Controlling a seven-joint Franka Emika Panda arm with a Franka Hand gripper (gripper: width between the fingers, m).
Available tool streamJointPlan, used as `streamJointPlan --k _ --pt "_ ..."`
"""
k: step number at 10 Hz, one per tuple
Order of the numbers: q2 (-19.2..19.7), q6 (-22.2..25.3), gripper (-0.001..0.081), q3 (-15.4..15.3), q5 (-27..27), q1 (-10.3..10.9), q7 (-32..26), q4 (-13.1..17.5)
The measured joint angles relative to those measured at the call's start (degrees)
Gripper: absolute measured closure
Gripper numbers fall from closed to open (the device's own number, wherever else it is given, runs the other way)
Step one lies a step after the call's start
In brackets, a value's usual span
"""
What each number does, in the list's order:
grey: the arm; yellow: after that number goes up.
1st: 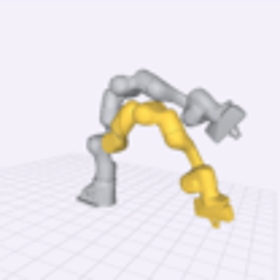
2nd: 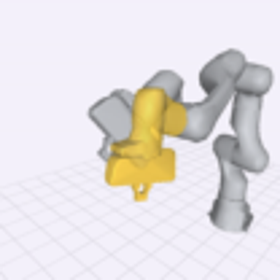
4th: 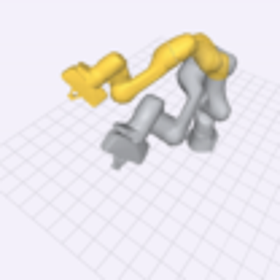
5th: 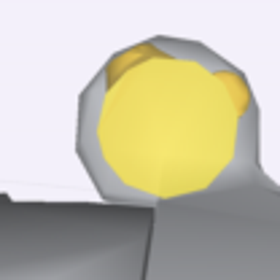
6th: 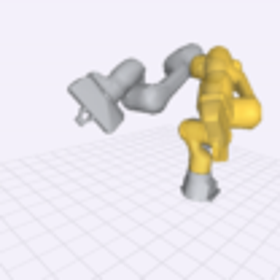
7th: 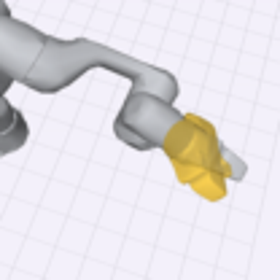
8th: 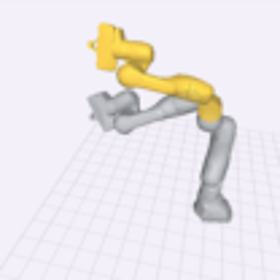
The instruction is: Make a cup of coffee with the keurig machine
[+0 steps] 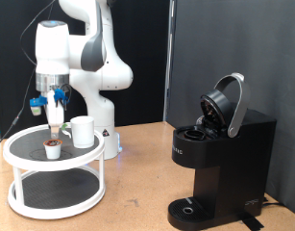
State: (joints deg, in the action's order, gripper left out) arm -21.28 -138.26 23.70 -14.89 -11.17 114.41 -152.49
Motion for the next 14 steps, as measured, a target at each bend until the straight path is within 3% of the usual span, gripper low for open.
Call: streamJointPlan --k 5,9,10,11,12,13,14 --pt "3.6 -6.5 0.0072 0.0 -1.2 -1.3 0.1 -2.7" --pt "4.8 -8.1 0.0072 0.0 -1.2 -1.6 0.2 -3.5" --pt "4.8 -8.1 0.0118 0.0 -1.2 -1.6 0.2 -3.5" --pt "4.9 -8.1 0.0294 0.0 -1.2 -1.6 0.2 -3.5" --pt "4.9 -8.1 0.0294 0.0 -1.2 -1.6 0.2 -3.5" --pt "4.9 -8.1 0.0469 0.0 -1.2 -1.6 0.2 -3.5" --pt "4.9 -8.1 0.0469 0.0 -1.2 -1.6 0.2 -3.5"
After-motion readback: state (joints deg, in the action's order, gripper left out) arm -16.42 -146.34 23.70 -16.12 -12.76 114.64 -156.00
